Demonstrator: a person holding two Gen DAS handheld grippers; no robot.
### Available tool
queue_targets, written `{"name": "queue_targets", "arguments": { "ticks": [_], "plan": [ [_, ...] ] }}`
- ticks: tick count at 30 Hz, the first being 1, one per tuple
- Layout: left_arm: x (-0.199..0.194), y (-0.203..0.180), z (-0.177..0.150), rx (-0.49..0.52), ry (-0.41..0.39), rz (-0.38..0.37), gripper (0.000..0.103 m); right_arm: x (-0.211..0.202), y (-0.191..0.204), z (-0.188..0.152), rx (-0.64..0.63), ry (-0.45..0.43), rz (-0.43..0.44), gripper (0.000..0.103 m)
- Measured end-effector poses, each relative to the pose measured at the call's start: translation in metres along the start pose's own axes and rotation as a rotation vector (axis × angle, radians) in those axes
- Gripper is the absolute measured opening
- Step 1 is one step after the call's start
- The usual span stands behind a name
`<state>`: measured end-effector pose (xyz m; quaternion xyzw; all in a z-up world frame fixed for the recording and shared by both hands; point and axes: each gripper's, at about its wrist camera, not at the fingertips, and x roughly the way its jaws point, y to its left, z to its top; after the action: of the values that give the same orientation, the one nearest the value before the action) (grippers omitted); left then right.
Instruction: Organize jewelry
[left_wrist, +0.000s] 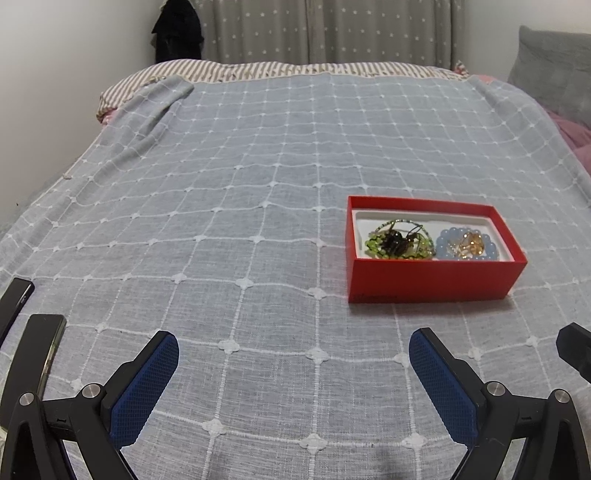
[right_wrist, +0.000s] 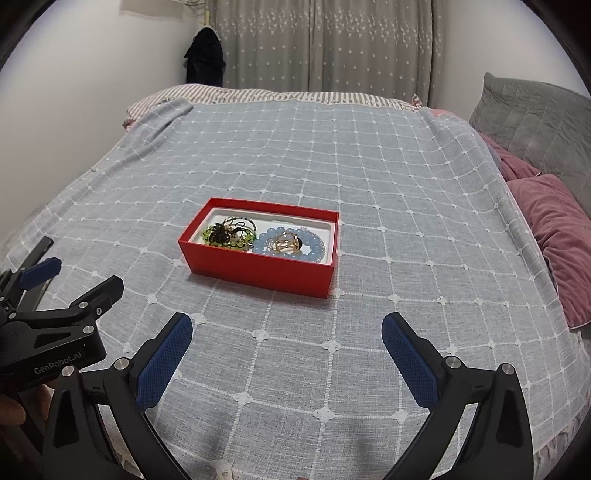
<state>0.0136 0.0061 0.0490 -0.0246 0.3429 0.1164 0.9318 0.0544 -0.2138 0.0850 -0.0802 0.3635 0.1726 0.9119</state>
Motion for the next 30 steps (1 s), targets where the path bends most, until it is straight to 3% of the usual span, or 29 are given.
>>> {"name": "queue_targets", "arguments": {
  "ticks": [30],
  "plan": [
    [0.0011, -0.0031, -0.0007, 0.013, -0.005, -0.013, 0.102, 0.0000, 0.0014, -0.0012, 0.005, 0.008, -0.017, 0.103]
  ]
}}
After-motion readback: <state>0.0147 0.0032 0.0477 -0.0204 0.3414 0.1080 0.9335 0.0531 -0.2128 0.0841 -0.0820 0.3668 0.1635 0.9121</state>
